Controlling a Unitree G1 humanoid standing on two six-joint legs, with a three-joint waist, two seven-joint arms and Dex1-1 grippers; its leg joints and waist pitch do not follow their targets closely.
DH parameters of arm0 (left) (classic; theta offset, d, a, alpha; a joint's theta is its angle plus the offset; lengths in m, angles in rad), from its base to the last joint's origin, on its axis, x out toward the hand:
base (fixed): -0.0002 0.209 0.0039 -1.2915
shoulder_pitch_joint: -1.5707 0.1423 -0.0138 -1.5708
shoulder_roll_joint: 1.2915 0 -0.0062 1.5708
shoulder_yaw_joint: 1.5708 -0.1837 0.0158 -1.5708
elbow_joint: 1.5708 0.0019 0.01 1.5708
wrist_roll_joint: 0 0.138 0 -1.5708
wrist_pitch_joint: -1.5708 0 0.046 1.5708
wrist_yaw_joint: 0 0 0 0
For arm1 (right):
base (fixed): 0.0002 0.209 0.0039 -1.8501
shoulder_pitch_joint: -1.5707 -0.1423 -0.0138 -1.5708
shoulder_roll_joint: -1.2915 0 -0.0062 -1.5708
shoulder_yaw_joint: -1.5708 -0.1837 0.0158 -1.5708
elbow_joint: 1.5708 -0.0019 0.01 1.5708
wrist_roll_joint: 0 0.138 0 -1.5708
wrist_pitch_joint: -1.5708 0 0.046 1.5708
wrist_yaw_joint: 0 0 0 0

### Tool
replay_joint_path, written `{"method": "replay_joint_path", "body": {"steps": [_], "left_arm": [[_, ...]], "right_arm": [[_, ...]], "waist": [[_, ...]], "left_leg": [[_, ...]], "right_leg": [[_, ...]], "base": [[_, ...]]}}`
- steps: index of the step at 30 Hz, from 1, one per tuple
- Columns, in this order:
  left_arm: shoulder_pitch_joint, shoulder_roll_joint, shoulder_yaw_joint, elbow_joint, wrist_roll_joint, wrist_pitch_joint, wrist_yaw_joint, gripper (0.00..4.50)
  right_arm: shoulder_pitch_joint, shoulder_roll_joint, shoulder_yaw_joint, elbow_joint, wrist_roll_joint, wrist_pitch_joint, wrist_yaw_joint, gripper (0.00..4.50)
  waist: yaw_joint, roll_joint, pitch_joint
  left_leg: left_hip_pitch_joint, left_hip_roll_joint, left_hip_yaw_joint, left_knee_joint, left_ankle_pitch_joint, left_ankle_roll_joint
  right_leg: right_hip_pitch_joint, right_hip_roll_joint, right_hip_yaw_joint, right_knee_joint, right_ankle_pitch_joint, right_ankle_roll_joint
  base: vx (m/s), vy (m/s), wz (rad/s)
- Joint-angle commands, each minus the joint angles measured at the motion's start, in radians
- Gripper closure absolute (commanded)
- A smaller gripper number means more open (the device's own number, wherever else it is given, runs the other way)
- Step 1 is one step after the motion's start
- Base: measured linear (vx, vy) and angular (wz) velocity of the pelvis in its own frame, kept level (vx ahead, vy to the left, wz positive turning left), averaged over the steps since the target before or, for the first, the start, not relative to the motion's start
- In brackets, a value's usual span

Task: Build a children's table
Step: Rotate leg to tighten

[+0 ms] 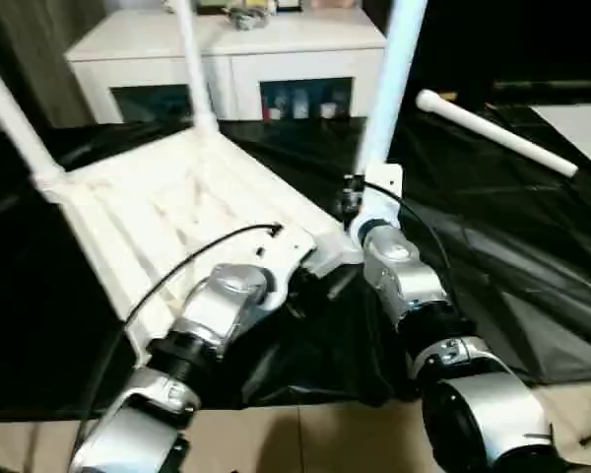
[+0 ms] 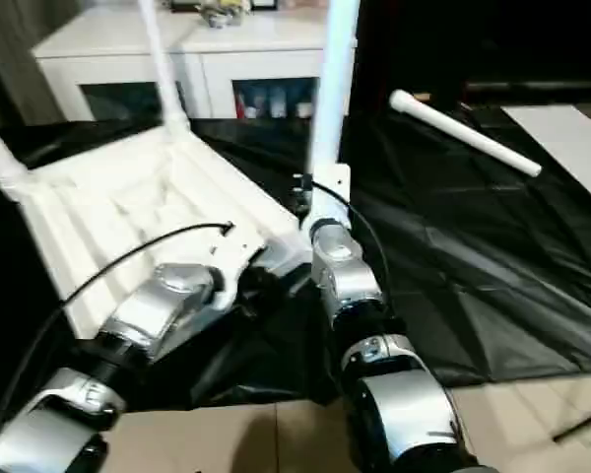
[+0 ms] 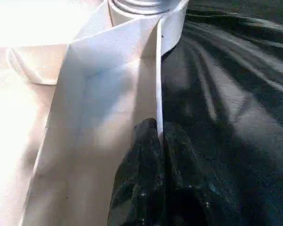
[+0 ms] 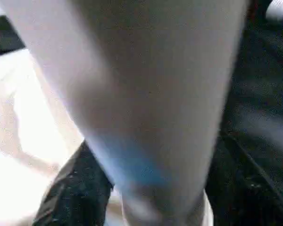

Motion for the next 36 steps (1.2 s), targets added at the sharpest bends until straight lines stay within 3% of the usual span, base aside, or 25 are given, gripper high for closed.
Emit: {"method": "replay_joint_path", "body": {"steps": [1,2,3,5,11,12,13,14,16,17,19,22,27,36], "left_arm": [[-0.005,0.026,0.021,-0.003,0.019,-0.053,0.02,4.5],[-0.005,0.032,0.022,-0.002,0.019,-0.059,0.016,4.5],[-0.005,0.04,0.019,0.001,0.023,-0.078,0.01,4.5],[-0.005,0.045,0.017,0.003,0.023,-0.09,0.001,4.5],[0.003,0.074,0.008,-0.01,0.016,-0.124,-0.039,4.5],[0.003,0.075,0.006,-0.01,0.016,-0.13,-0.041,4.5],[0.003,0.075,0.006,-0.009,0.016,-0.133,-0.043,4.5],[0.004,0.074,0.006,-0.009,0.016,-0.135,-0.044,4.5],[0.004,0.074,0.006,-0.008,0.018,-0.138,-0.046,4.5],[0.002,0.072,0.005,-0.005,0.018,-0.141,-0.05,4.5],[0.0,0.071,0.005,-0.003,0.019,-0.143,-0.052,4.5],[-0.003,0.071,0.005,0.004,0.019,-0.149,-0.059,4.5],[-0.005,0.078,0.0,0.007,0.022,-0.153,-0.073,4.5],[0.003,0.087,-0.004,0.004,0.03,-0.164,-0.082,4.5]], "right_arm": [[0.022,0.008,0.022,0.012,0.025,0.036,0.073,1.5],[0.021,0.002,0.023,0.0,0.025,0.036,0.086,1.41],[0.018,-0.003,0.02,-0.009,0.028,0.037,0.101,1.24],[0.017,-0.009,0.019,-0.019,0.031,0.04,0.117,1.15],[0.045,-0.057,0.008,-0.106,0.04,0.019,0.175,0.67],[0.048,-0.058,0.0,-0.109,0.049,0.011,0.185,0.57],[0.05,-0.06,-0.008,-0.113,0.055,0.003,0.184,1.03],[0.051,-0.061,-0.014,-0.114,0.061,-0.002,0.188,1.11],[0.053,-0.062,-0.025,-0.117,0.073,-0.011,0.196,1.04],[0.054,-0.062,-0.027,-0.121,0.076,-0.011,0.204,1.43],[0.056,-0.061,-0.028,-0.124,0.079,-0.006,0.21,1.53],[0.059,-0.061,-0.029,-0.129,0.081,0.0,0.214,1.7],[0.061,-0.07,-0.024,-0.118,0.08,0.011,0.221,2.22],[0.075,-0.072,-0.022,-0.133,0.08,0.016,0.235,2.64]], "waist": [[-0.001,0.0,-0.052],[-0.003,0.0,-0.053],[-0.004,0.003,-0.057],[-0.004,0.006,-0.058],[0.007,0.006,-0.065],[0.008,0.006,-0.065],[0.009,0.007,-0.065],[0.01,0.008,-0.064],[0.011,0.008,-0.063],[0.014,0.032,-0.065],[0.01,0.015,-0.064],[0.015,0.018,-0.062],[0.016,0.023,-0.061],[0.016,0.02,-0.064]], "left_leg": [[0.006,0.083,-0.046,-0.073,-0.264,0.003],[0.007,0.082,-0.044,-0.07,-0.239,0.015],[0.01,0.08,-0.038,-0.058,-0.176,0.057],[0.009,0.079,-0.035,-0.048,-0.118,0.097],[0.013,0.084,-0.031,-0.031,-0.052,0.159],[0.012,0.084,-0.03,-0.03,-0.051,0.161],[0.012,0.086,-0.031,-0.028,-0.044,0.163],[0.011,0.086,-0.03,-0.028,-0.044,0.165],[0.011,0.085,-0.029,-0.027,-0.052,0.167],[0.013,0.085,-0.031,-0.025,-0.052,0.161],[0.011,0.085,-0.03,-0.024,-0.055,0.159],[0.008,0.083,-0.028,-0.02,-0.052,0.166],[0.01,0.085,-0.029,-0.022,-0.085,0.145],[0.008,0.082,-0.029,-0.017,-0.074,0.147]], "right_leg": [[0.035,-0.076,0.048,-0.077,0.037,-0.183],[0.035,-0.076,0.046,-0.072,0.084,-0.195],[0.032,-0.077,0.045,-0.066,0.19,-0.226],[0.03,-0.077,0.042,-0.06,0.274,-0.252],[0.027,-0.077,0.04,-0.046,0.338,-0.281],[0.027,-0.077,0.04,-0.045,0.336,-0.284],[0.025,-0.077,0.04,-0.043,0.332,-0.289],[0.025,-0.077,0.039,-0.042,0.326,-0.29],[0.025,-0.078,0.039,-0.043,0.306,-0.293],[0.023,-0.079,0.039,-0.04,0.296,-0.293],[0.027,-0.076,0.039,-0.041,0.302,-0.297],[0.025,-0.08,0.04,-0.04,0.295,-0.3],[0.023,-0.076,0.04,-0.04,0.246,-0.298],[0.025,-0.078,0.039,-0.036,0.273,-0.297]], "base": [[0.0,0.0,0.0],[0.0,0.0,0.0],[0.0,0.0,0.0],[0.0,0.0,0.0],[0.0,0.0,0.0],[0.0,0.0,0.0],[0.0,0.0,0.0],[0.0,0.0,0.0],[0.0,0.0,0.0],[0.0,0.0,0.0],[0.0,0.0,0.0],[0.0,0.0,0.0],[0.0,0.0,0.0],[0.0,0.0,0.0]]}}
